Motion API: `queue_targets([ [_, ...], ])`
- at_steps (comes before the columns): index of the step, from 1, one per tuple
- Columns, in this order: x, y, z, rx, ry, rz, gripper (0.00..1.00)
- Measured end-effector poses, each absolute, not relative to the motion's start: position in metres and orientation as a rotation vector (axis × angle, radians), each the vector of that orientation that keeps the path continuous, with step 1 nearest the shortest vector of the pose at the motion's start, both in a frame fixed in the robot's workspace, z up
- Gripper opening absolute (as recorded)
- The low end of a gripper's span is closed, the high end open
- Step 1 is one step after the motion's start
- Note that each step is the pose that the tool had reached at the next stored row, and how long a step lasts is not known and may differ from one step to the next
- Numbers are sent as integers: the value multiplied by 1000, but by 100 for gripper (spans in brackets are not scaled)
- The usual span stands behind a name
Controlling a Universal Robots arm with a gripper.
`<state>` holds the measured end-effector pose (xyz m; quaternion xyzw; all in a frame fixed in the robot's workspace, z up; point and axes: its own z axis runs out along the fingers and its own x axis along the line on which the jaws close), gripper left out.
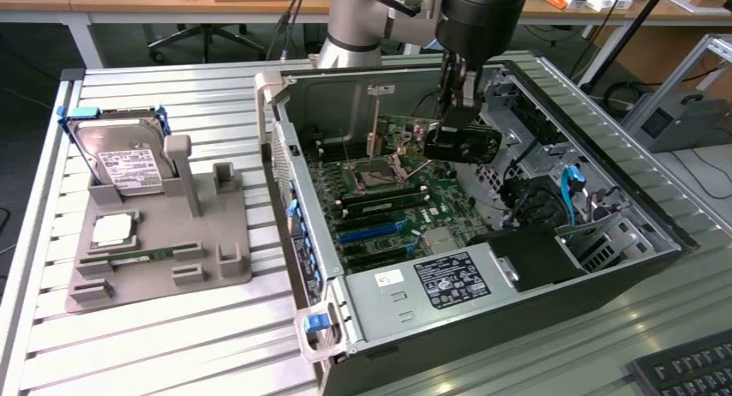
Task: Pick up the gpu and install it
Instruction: 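Insert the gpu into the slot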
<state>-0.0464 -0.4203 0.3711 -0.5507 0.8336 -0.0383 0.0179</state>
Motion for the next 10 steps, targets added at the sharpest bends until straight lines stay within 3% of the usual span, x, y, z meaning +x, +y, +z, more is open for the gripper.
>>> queue_targets([
  [10,-46,-420,371,-1737,2572,-121,27],
])
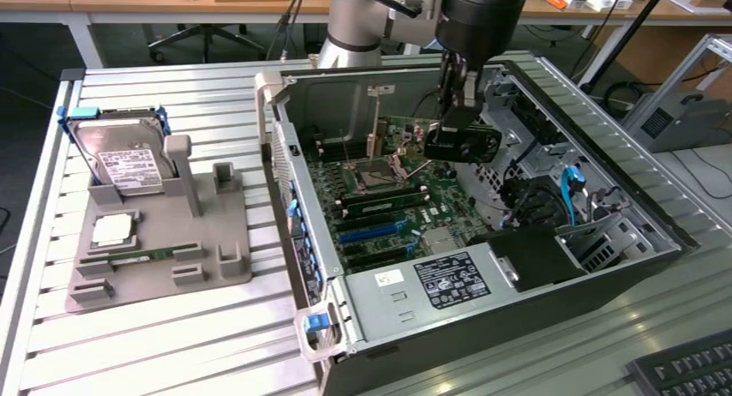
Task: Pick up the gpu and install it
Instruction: 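Insert the gpu into the slot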
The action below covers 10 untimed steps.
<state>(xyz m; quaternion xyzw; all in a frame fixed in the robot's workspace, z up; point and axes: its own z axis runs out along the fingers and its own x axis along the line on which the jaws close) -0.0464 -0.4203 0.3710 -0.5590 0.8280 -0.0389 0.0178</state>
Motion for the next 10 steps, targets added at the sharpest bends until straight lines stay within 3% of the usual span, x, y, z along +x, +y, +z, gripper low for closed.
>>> queue_targets([
  [10,-46,-420,371,-1765,2554,-123,27],
])
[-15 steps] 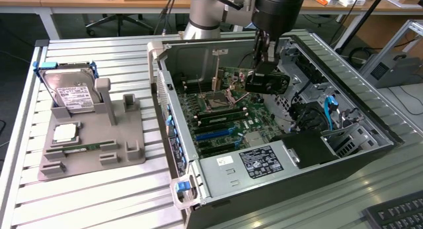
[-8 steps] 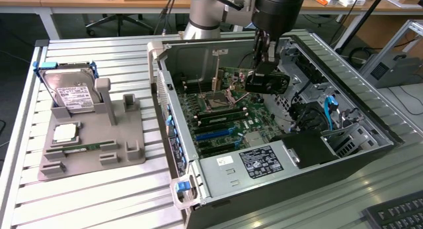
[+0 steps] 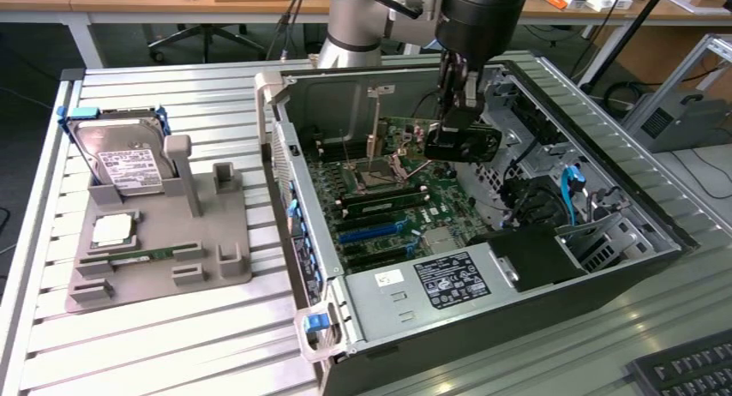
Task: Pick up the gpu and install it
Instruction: 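Insert the gpu into the slot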
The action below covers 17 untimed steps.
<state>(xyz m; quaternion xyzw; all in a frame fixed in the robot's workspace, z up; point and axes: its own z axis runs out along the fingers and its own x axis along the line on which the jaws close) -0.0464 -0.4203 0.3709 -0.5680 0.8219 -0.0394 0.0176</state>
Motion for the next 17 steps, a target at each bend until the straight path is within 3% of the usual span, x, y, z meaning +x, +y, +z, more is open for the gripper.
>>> queue_targets([
  [17,-46,-420,371,-1808,2524,-127,27],
])
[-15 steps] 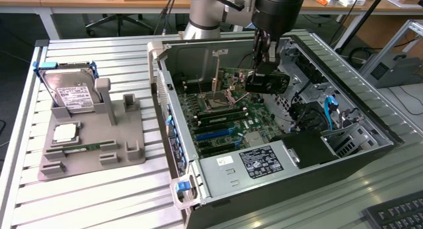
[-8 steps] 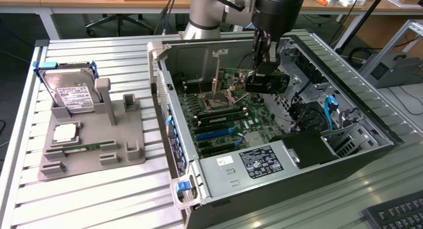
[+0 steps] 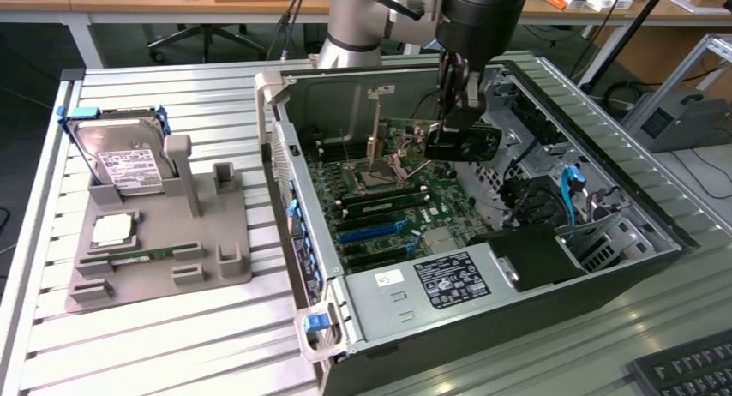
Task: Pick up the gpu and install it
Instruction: 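Insert the gpu into the slot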
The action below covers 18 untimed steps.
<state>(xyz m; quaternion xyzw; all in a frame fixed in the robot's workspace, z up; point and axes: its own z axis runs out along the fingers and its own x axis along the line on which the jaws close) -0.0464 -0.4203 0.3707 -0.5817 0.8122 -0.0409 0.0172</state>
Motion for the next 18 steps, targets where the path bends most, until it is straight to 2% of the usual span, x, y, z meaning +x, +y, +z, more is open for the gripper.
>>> queue_targets([
  [18,-46,-420,370,-1854,2495,-138,27],
])
